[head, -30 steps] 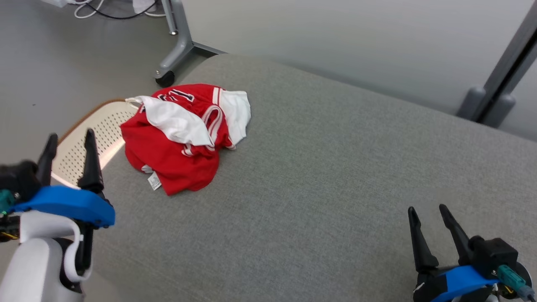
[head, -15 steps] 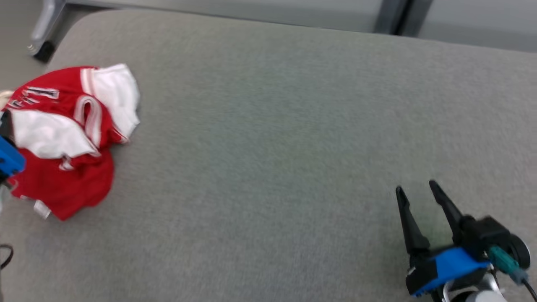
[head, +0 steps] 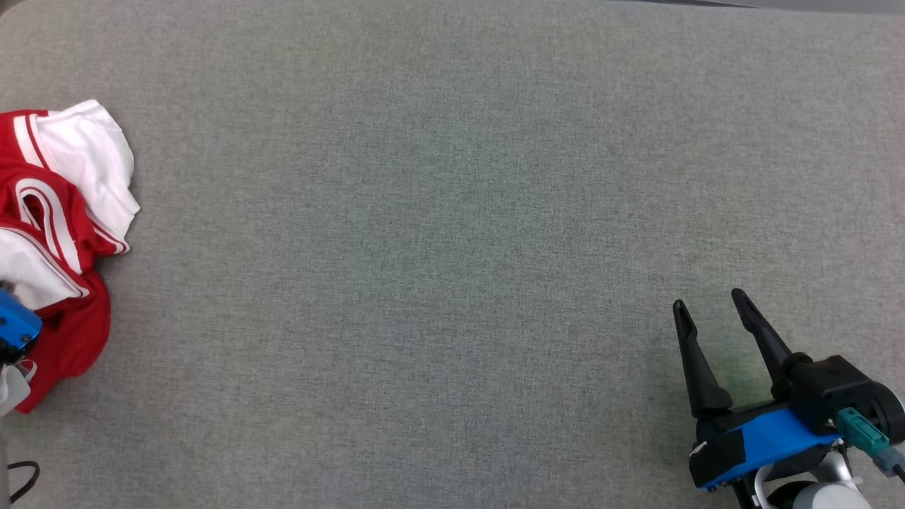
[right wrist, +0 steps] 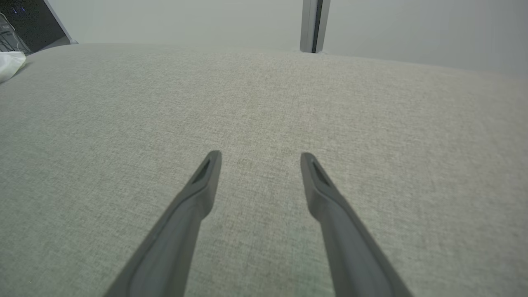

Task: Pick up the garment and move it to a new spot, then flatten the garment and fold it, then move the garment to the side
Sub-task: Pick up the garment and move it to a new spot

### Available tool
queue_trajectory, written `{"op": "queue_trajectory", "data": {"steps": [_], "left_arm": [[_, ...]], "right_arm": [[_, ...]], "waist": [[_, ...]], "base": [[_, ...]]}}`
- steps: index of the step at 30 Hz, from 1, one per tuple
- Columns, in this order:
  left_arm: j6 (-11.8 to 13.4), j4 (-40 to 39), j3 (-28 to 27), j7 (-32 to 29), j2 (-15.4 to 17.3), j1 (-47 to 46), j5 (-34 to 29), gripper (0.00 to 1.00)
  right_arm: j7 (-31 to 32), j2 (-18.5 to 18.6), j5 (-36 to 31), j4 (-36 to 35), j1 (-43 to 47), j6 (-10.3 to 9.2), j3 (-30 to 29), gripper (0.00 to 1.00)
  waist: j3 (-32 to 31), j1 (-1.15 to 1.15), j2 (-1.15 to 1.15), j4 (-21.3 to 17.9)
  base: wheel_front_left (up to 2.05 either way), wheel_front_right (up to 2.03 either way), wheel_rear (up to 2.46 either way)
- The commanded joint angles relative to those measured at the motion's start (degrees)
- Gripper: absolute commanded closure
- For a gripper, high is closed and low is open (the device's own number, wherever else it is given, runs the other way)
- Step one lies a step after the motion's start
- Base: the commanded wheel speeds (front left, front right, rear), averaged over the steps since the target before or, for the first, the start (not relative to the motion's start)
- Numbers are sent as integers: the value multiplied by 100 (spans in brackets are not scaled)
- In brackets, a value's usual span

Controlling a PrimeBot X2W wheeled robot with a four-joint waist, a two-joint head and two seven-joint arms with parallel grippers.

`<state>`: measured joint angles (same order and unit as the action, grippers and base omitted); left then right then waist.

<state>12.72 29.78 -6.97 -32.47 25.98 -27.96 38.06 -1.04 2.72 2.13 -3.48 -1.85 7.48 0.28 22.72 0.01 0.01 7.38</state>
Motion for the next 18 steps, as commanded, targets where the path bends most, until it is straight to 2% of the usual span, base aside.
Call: {"op": "queue_trajectory", "data": {"steps": [1,5,12,18], "left_arm": [[-38,-42,-46,83,-27,82,18,100],[-147,-255,-10,274,133,-19,-83,100],[-545,-960,278,291,601,-664,-322,100],[-835,-1555,689,85,658,-1425,-435,100]], "right_arm": [[9,30,21,-22,-20,3,4,0],[-32,30,89,63,6,3,-19,0],[-294,32,484,485,54,3,78,0],[-543,31,762,875,101,3,122,0]], "waist": [[-23,-1,-1,-3],[-193,-1,-1,44],[-986,-1,-1,92],[-1578,-1,-1,-72]], "base": [[0,0,0],[0,0,0],[0,0,0],[0,0,0]]}}
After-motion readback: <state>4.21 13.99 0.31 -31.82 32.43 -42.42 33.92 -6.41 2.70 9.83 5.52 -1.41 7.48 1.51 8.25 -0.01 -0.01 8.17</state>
